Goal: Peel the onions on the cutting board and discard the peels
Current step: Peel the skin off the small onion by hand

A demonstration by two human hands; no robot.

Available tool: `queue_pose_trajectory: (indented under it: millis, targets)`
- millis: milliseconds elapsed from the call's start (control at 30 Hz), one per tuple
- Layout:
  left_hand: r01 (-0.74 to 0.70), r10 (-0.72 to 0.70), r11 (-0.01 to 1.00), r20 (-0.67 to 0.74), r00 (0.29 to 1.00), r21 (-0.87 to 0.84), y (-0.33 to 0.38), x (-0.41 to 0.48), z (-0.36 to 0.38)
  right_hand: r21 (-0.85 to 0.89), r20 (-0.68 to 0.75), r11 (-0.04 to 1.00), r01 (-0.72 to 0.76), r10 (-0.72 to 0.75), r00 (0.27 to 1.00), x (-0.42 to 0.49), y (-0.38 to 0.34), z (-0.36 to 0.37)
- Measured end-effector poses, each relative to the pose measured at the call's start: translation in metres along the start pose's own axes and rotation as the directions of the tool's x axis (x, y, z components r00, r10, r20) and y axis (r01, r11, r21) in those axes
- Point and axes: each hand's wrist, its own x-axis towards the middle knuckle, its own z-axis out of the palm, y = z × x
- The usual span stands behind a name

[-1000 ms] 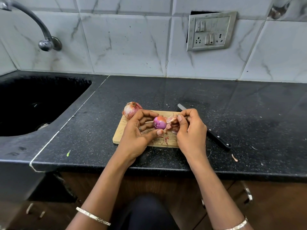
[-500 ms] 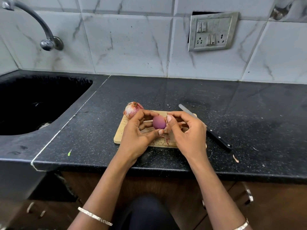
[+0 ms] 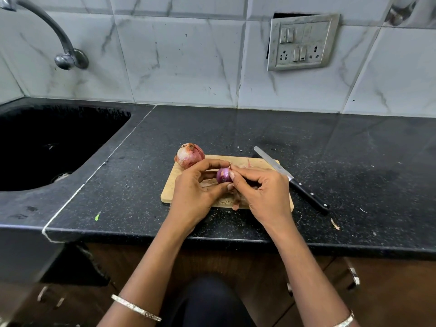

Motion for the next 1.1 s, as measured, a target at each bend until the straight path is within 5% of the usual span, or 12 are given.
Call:
queue_pose_trajectory:
  millis: [667,767,1100]
  targets:
    - [0.026,-0.025,0.999,-0.025,0.999,0.028,-0.0003,-0.0009,-0.0003,-0.055,-0.117,0.997,-0.057,0.051,0.992,0.0014,-0.0006,-0.0021]
    - [0.017,-0.015,0.999,-0.036,0.999,0.038,0.0012,-0.0016,-0.0002,0.046,-0.06,0.995,-0.086,0.088,0.994,0.0009,-0.0043,-0.0029]
    - [0.004,-0.004,1.0,-0.016,1.0,0.03,0.0044,-0.0015,0.0,-0.02,-0.038,0.995,-0.103,0.102,0.994,0.0035,0.0025,-0.0006]
